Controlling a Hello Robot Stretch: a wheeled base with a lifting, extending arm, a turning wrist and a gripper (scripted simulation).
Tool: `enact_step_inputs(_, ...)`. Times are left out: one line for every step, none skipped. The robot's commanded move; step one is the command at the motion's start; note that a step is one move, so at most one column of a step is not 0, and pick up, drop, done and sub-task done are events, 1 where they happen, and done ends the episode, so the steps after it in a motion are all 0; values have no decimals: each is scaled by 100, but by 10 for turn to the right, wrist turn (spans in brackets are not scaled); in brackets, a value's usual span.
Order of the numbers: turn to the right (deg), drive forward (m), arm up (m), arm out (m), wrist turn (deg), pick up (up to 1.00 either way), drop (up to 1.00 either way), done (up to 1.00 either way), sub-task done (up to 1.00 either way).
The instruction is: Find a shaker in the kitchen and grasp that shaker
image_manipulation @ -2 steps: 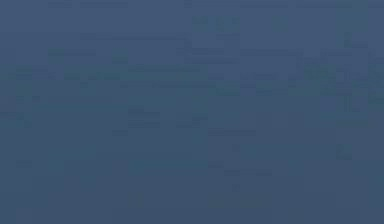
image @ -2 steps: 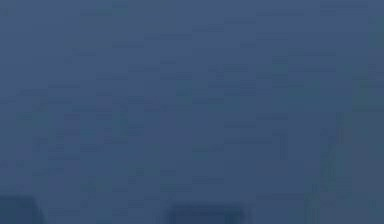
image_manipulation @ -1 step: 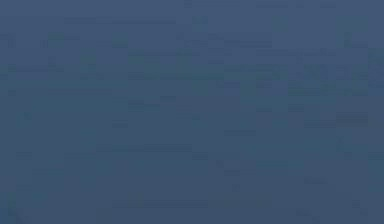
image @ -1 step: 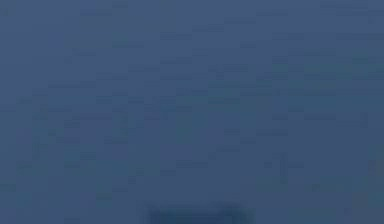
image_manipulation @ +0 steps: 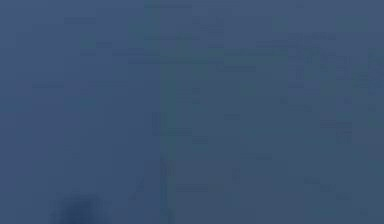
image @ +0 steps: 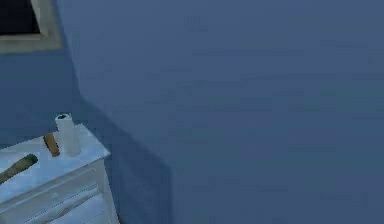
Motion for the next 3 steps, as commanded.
enact_step_inputs(-450,0,0,0,0,0,0,0,0)
enact_step_inputs(-450,0,0,0,0,0,0,0,0)
enact_step_inputs(-270,0,0,0,0,0,0,0,0)
